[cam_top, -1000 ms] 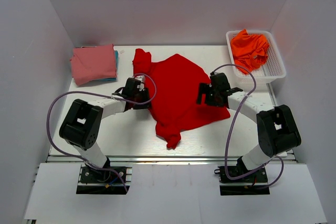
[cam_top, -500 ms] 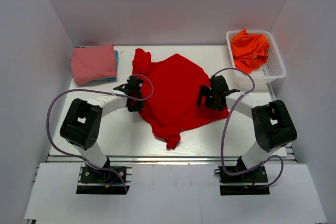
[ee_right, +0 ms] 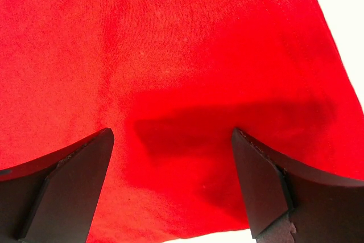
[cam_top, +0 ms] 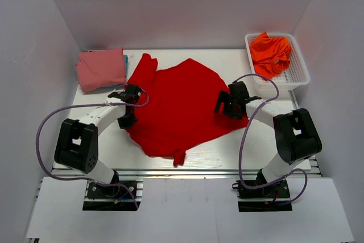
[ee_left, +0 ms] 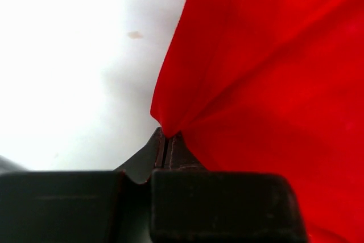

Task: Fold and stack the t-shirts
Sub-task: Flatten out the tshirt

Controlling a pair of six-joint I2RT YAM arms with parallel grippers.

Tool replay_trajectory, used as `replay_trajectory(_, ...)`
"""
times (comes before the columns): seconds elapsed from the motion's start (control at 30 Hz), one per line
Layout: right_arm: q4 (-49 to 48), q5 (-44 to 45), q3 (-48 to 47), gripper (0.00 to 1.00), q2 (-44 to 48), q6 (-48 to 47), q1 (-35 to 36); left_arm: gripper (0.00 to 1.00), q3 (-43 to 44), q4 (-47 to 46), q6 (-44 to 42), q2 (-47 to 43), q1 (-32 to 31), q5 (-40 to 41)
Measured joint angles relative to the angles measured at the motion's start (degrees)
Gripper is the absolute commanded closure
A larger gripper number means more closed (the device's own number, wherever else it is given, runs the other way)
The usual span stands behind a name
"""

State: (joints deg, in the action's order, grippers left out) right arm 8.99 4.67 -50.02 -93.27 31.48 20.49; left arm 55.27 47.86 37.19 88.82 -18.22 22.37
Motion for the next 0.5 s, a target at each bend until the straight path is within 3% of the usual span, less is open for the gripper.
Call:
replay_trajectory(0.17,0.0,-0.3,0.0,0.1,0.0,-0.6,0.0,0.86,0.0,3.7,2.5,-3.3,2.3,1.7)
replay_trajectory(0.5,0.4,-0.6,3.0,0.1,3.5,-3.2,0.0,0.77,0.1,9.6,6.9,-4.4,5.1,5.6)
